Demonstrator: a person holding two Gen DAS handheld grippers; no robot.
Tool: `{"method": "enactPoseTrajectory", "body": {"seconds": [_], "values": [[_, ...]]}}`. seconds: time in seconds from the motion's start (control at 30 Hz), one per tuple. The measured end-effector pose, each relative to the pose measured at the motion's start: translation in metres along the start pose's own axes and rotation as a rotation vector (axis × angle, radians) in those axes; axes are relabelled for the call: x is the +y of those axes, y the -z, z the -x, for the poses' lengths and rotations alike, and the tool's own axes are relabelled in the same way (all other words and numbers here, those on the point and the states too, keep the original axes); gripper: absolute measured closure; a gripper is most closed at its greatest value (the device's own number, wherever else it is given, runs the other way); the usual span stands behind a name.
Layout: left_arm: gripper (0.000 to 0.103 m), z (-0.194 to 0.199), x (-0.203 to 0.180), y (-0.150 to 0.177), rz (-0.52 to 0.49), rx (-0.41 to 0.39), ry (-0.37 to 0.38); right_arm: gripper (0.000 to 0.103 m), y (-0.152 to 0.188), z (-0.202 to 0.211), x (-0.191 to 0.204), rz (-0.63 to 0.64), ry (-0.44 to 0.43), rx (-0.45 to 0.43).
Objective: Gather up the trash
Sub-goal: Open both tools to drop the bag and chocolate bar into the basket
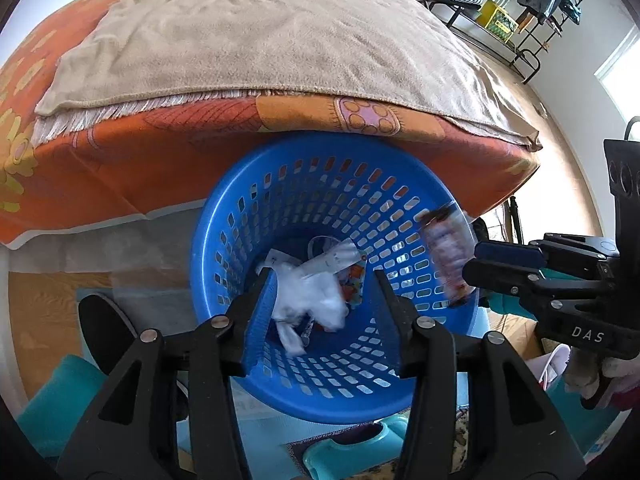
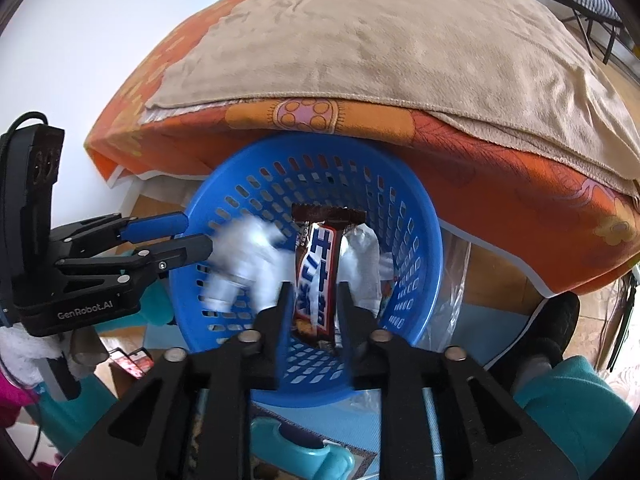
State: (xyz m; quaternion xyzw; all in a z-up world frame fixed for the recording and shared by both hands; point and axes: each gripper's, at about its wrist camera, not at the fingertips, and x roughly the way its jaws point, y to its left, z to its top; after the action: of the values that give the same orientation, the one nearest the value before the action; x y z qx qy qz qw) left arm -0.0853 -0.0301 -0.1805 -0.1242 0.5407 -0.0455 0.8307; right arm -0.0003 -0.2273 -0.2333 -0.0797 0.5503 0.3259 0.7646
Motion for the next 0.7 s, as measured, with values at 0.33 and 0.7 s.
{"method": "enactPoseTrajectory", "body": {"seconds": [0.33,0.7], "values": [[0.043,0.0019,0.002,-0.0013,0.0,-0.01,-0.031,0.063,-0.001,-0.0003,-0.0034,-0.017,0.028,0.006],[0.043,0.002,0.0039,-0.0025,0.007,0.003,-0.05,0.045,-0.0035,0.0003,-0.0048,-0.032,0.081,0.009]]}}
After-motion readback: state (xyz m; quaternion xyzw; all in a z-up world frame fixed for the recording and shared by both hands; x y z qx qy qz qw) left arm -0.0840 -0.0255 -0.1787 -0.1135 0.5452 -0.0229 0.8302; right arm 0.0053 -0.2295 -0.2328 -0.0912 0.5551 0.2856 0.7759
